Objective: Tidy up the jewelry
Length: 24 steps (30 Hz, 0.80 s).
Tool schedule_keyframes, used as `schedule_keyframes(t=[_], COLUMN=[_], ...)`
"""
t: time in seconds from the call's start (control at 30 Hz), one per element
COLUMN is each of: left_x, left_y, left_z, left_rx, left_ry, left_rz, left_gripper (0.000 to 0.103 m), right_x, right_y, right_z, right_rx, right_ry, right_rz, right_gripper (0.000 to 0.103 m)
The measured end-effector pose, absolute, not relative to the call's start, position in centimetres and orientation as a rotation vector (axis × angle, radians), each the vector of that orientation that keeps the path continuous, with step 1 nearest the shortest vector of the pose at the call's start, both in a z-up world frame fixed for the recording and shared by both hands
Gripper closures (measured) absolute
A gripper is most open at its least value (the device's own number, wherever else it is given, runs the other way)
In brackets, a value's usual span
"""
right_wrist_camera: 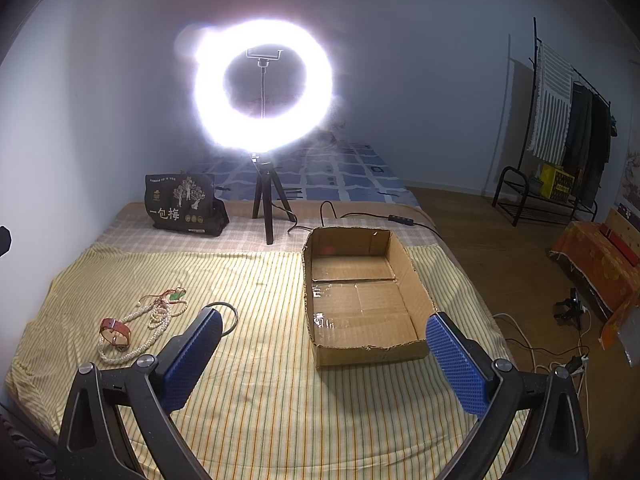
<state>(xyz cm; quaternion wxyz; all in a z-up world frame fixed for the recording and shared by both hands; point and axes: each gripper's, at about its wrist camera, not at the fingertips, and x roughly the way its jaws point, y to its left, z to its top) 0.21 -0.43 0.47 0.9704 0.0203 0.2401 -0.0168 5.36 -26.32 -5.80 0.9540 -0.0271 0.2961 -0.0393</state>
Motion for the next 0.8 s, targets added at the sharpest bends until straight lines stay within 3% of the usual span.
schedule_keyframes(t=[0.8], left_x=[0.06], left_y=[-0.59], left_z=[0.36], left_rx=[0.036], left_ry=[0.491], left_rz=[-0.034], left_gripper=[0.0], right_x=[5.27], right_y=[-26.18], right_z=[-6.05], right_rx=[-0.057], right_ry=[0.605], right_rz=[-0.076], right_gripper=[0.0])
